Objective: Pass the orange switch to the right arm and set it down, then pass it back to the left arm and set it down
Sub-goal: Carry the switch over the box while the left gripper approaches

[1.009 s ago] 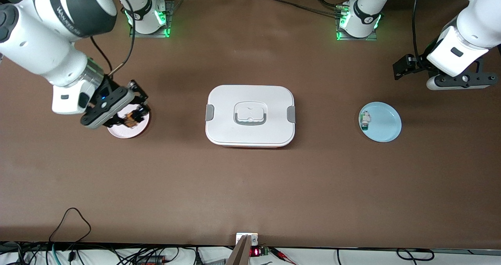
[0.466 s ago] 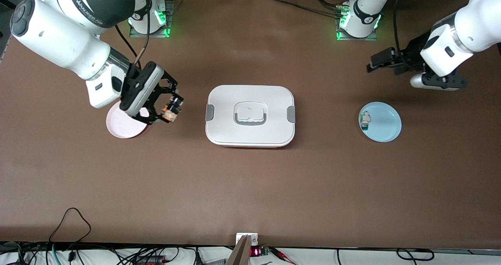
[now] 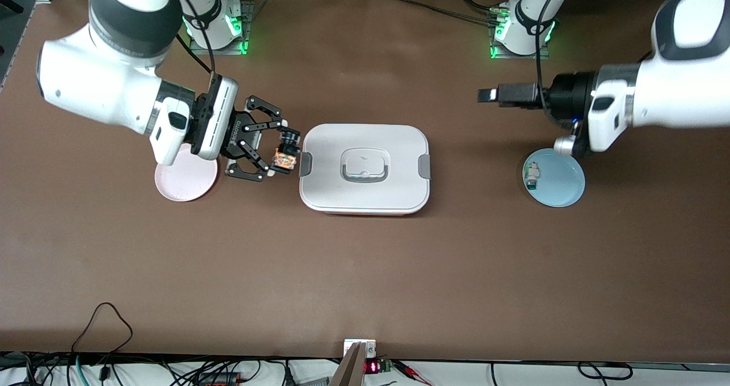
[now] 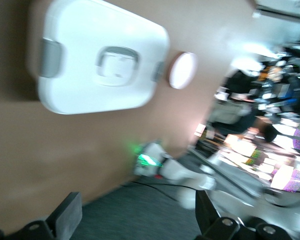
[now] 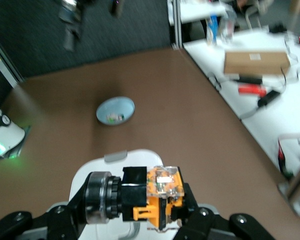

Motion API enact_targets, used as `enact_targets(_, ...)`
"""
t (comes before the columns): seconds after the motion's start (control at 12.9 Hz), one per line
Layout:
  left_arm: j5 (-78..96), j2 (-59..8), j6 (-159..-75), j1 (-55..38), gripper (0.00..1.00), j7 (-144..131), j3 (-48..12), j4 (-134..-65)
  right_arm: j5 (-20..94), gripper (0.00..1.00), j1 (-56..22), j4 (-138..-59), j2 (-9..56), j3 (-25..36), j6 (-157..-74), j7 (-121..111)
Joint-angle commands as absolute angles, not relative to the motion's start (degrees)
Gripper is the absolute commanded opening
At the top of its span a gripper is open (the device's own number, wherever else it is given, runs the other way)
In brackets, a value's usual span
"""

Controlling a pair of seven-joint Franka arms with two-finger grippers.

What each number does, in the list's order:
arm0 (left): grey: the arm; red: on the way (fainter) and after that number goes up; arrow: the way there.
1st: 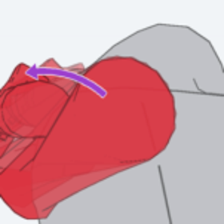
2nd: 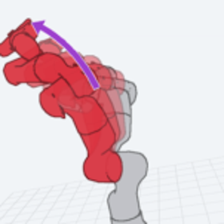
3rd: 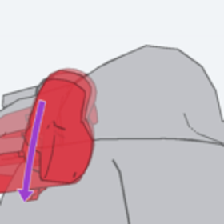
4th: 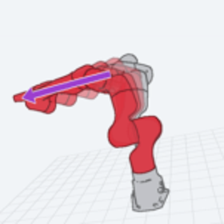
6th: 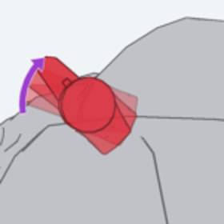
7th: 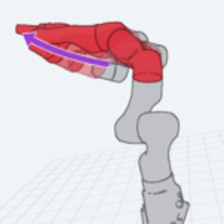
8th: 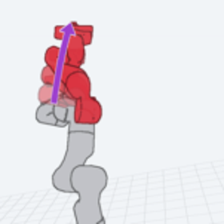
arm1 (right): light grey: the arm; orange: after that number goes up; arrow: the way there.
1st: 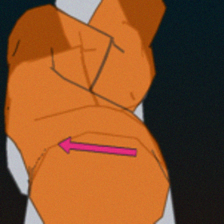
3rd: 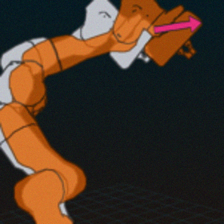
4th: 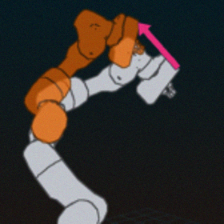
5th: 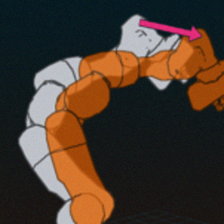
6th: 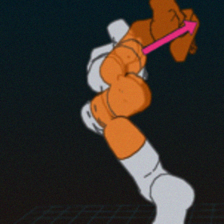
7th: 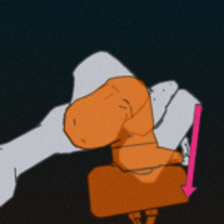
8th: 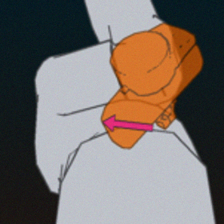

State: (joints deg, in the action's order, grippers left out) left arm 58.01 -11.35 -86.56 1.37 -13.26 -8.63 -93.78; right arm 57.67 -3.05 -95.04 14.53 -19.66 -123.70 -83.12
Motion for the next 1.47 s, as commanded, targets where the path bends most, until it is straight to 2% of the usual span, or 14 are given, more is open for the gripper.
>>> enact_targets(0.0, 68.6, -12.9, -91.7, 2.3, 1.0, -13.0, -8.7, -96.2, 68.3, 0.26, -3.3, -94.5, 17.2, -19.6, -124.0, -95.1)
enact_targets(0.16, 72.8, -11.3, -102.3, 1.7, 1.0, -12.7, -10.7, -99.8, 79.0, 0.26, -5.3, -94.6, 18.8, -19.6, -123.8, -99.9)
enact_targets(0.39, 74.1, -10.7, -117.8, 1.5, 1.0, -11.9, -19.9, -102.0, 85.9, 0.26, -6.7, -94.5, 19.9, -19.6, -123.5, -101.0)
enact_targets(0.47, 74.4, -11.8, -120.0, 1.6, 1.0, -10.2, -22.1, -101.9, 87.9, 0.25, -7.5, -94.5, 20.6, -19.6, -123.5, -101.0)
enact_targets(0.85, 84.5, -15.6, -120.1, 1.1, 1.0, 1.5, -23.8, -100.8, 94.7, 0.24, -13.7, -90.8, 24.5, -19.6, -125.5, -100.9)
enact_targets(1.4, 90.3, -18.2, -121.5, -1.2, 0.99, 7.7, -23.9, -98.8, 95.8, 0.24, -17.4, -86.6, 27.8, -19.6, -130.0, -99.8)
